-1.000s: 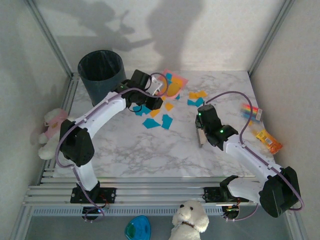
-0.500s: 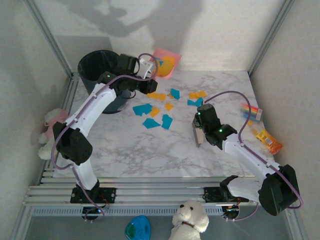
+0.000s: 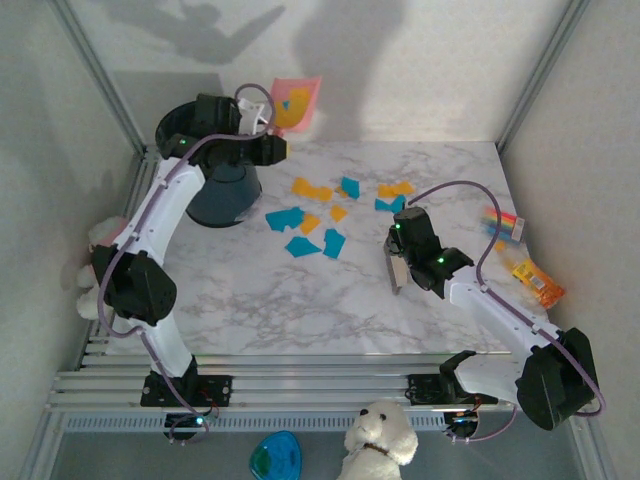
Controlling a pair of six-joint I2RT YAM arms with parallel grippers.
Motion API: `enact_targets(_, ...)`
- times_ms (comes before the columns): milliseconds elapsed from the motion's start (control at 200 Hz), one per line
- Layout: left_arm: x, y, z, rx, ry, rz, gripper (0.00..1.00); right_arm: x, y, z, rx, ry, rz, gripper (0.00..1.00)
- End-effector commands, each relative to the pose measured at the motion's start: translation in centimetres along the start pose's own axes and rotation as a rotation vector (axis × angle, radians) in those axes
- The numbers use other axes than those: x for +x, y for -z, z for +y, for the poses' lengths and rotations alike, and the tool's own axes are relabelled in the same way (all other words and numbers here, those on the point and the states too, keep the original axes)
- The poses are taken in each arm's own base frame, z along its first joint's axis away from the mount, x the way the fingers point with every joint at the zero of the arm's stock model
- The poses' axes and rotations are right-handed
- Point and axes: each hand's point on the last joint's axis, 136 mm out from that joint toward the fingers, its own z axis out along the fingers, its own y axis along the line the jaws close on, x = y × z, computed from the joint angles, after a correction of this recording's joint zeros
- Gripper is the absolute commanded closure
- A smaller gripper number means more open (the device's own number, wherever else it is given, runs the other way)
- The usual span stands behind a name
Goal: Sweep away the paper scraps from the table
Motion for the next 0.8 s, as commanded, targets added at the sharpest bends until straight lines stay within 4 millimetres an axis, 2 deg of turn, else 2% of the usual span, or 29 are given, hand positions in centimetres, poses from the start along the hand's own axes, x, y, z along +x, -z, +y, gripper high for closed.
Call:
enact_targets(0, -2.7, 2.7, -1.8, 0.094, 0.024, -0.093, 1.00, -1.9, 0.6, 0.4, -0.020, -0.017, -0.041, 1.00)
enact_targets(265, -4.5, 5.2, -0.2, 0.150, 0.142, -0.186, 1.00, -1.7, 0.6, 0.4, -0.019, -0.017, -0.033, 1.00)
enact_targets(436, -5.1, 6.4, 1.7, 0.185, 0.250, -0.245, 1.00, -1.7, 0.6, 0.4, -0.018, -0.018, -0.030, 1.00)
enact_targets(791, -5.8, 7.5, 2.3, 0.256, 0.353, -0.317, 1.00, -1.4, 0.4, 0.4, -0.013, -0.015, -0.018, 1.00)
